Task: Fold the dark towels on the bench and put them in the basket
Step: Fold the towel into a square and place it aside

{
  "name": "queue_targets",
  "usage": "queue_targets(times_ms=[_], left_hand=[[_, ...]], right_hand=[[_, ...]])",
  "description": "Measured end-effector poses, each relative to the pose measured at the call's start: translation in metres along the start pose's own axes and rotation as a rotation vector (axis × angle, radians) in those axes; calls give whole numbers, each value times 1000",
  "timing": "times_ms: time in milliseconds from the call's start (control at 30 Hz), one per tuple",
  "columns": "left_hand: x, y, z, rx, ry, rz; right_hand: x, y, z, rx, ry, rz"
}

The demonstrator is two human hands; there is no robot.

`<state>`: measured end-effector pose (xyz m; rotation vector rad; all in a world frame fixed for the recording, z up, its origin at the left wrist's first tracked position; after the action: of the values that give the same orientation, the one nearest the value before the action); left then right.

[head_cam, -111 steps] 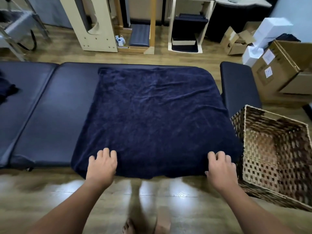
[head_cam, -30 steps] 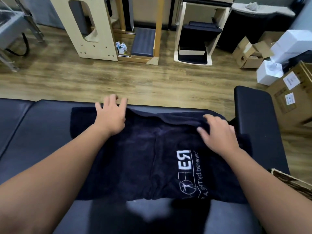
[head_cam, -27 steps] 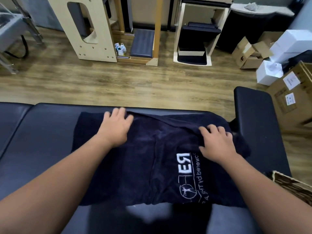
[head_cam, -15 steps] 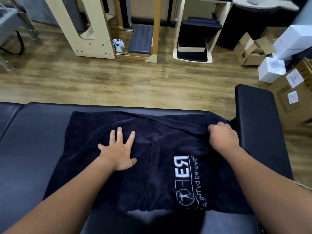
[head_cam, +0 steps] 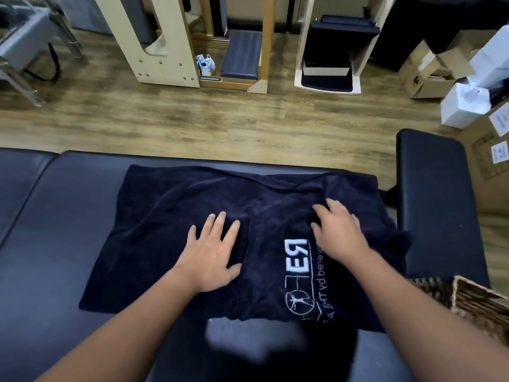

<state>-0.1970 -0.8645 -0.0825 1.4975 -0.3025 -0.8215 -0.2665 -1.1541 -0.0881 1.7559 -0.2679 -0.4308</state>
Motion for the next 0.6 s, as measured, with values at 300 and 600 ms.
queue_targets(times_ms=[300,600], left_hand=[[-60,-24,25,-57,-267,170],[-87,-38,38,56,-302,117]], right_hand=[[-132,-28,41,143,-121,294],[-213,-31,81,57,-665,365]])
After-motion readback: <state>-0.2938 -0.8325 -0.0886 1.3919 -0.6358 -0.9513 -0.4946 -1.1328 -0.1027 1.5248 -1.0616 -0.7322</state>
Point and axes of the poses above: each hand's wrist, its own x-axis towards the middle knuckle, its own y-axis out of the back of the hand, z = x × y, the point moved 3 cm from there along x, towards the middle knuckle, and after that the axes turned 9 degrees about z, right-handed, at the moved point
